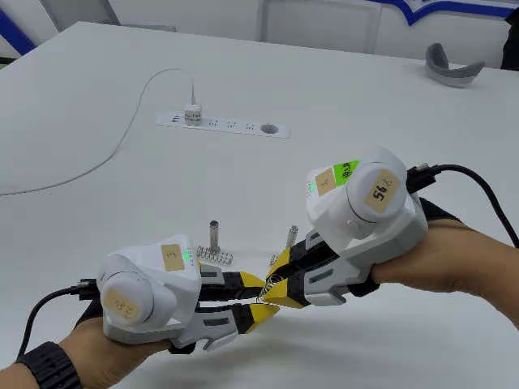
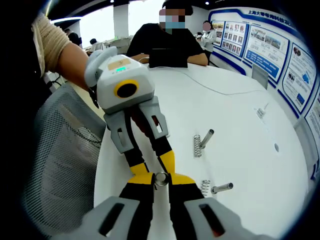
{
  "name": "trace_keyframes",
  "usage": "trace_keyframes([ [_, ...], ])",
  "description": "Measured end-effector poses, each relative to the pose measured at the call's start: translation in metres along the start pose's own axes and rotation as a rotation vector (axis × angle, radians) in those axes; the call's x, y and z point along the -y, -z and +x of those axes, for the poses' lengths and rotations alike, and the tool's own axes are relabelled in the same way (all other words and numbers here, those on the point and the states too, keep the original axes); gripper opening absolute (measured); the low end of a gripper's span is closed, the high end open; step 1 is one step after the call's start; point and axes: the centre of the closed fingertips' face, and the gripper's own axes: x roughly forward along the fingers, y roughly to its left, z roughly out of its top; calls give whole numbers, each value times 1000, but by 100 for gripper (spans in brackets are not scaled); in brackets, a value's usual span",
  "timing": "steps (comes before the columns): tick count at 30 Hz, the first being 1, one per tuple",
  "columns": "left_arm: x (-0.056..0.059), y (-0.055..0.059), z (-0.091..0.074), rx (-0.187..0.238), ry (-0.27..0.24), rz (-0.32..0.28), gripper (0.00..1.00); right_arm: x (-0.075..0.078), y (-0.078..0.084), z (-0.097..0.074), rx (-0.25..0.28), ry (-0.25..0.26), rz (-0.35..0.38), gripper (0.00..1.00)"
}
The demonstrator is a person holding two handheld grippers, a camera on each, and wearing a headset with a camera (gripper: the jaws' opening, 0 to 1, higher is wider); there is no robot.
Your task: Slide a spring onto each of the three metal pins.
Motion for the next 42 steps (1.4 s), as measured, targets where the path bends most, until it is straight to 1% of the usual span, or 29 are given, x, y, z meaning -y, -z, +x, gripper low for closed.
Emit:
trace_keyframes([
  [4, -2, 1, -5, 0, -10, -10, 20, 5, 3, -5, -2, 14, 7, 12],
  [11, -11, 5, -15, -6, -40, -39, 27, 13, 10, -15, -9, 43, 22, 12],
  [13, -13, 6, -19, -6, -50, -44, 27, 16, 13, -19, -12, 51, 27, 12],
  [18, -23, 10, -28, -9, -84, -76, 32, 24, 21, -29, -18, 78, 47, 12],
  [22, -30, 15, -37, -11, -113, -93, 35, 32, 27, -39, -19, 104, 67, 12],
  [26, -37, 17, -45, -10, -143, -115, 39, 40, 34, -49, -24, 129, 86, 12],
  [32, -48, 21, -55, -9, -185, -132, 43, 48, 43, -62, -33, 159, 110, 12],
  [39, -55, 24, -65, -6, -226, -154, 46, 58, 54, -76, -51, 187, 130, 12],
  [42, -57, 27, -69, -8, -242, -165, 48, 64, 58, -83, -60, 204, 136, 12],
])
